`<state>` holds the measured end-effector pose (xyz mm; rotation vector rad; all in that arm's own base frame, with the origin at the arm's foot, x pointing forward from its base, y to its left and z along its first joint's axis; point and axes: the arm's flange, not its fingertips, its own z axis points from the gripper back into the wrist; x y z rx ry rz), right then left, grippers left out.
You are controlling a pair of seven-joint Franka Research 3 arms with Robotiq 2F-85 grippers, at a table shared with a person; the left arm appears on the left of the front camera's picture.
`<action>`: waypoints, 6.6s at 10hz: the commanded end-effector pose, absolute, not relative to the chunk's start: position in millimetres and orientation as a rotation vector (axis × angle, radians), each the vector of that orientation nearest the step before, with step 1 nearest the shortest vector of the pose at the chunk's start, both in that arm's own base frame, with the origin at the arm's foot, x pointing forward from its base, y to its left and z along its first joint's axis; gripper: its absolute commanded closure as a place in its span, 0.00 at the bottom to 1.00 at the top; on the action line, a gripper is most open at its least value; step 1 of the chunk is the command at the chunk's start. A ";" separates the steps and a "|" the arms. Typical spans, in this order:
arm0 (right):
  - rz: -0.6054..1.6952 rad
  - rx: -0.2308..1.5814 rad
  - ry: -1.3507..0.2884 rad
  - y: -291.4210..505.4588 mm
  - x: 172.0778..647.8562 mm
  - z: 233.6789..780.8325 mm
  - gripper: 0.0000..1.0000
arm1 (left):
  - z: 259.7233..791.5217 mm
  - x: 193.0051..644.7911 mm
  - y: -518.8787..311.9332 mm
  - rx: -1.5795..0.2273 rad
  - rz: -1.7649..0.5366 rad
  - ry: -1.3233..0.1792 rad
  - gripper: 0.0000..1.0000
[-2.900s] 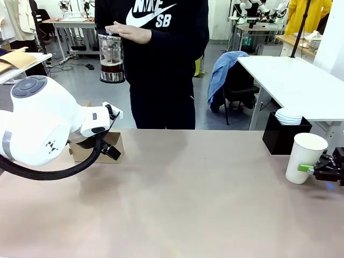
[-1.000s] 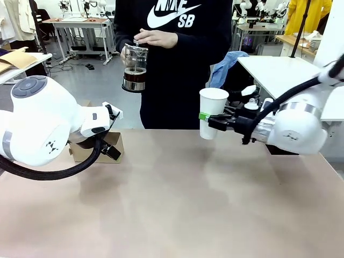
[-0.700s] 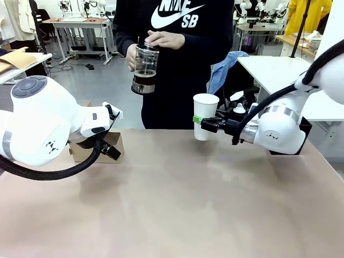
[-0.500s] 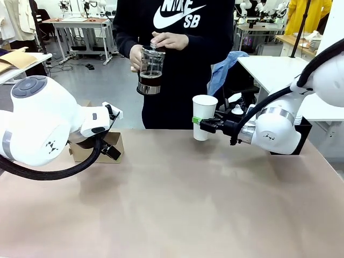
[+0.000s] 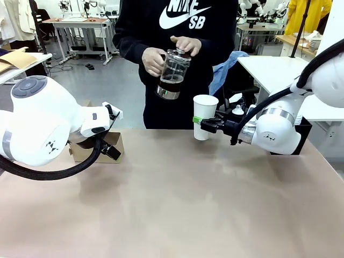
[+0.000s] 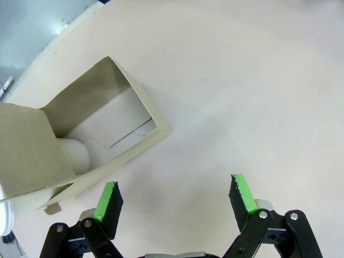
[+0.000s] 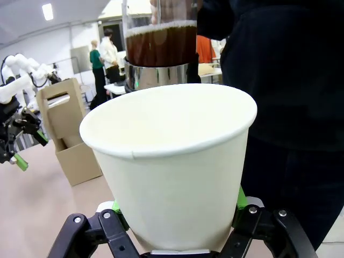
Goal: Pour a drink into a cup and package it in a carrier.
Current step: Pick up the 600 ml Paper Cup and place it in the middle top area of the table, then when a person places the Paper Cup Lid on the 600 ml Paper Cup , lift the 600 ml Paper Cup.
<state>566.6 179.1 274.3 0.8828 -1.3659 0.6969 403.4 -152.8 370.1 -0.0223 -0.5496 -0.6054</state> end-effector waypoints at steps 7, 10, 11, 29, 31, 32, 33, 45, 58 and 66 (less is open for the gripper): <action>0.694 0.879 -1.355 181.9 565.7 275.2 0.20 | 370.4 403.5 -152.3 -0.025 -0.604 -0.550 0.00; 0.694 0.879 -1.355 181.9 565.7 275.2 0.20 | 370.4 403.5 -152.3 -0.025 -0.604 -0.550 0.00; 0.694 0.879 -1.355 181.9 565.7 275.2 0.20 | 370.4 403.5 -152.3 -0.025 -0.604 -0.550 0.00; 0.694 0.879 -1.355 181.9 565.7 275.2 0.20 | 370.4 403.5 -152.3 -0.025 -0.604 -0.550 0.00; 0.694 0.879 -1.355 181.9 565.7 275.2 0.20 | 370.4 403.5 -152.3 -0.025 -0.604 -0.550 0.00; 0.694 0.879 -1.355 181.9 565.7 275.2 0.20 | 370.4 403.5 -152.3 -0.025 -0.604 -0.550 0.00; 0.694 0.879 -1.355 181.9 565.7 275.2 0.20 | 370.4 403.5 -152.3 -0.025 -0.604 -0.550 0.00; 0.694 0.879 -1.355 181.9 565.7 275.2 0.20 | 370.4 403.5 -152.3 -0.025 -0.604 -0.550 0.00; 0.694 0.879 -1.355 181.9 565.7 275.2 0.20 | 370.4 403.5 -152.3 -0.025 -0.604 -0.550 0.00; 0.694 0.879 -1.355 181.9 565.7 275.2 0.20 | 370.4 403.5 -152.3 -0.025 -0.604 -0.550 0.00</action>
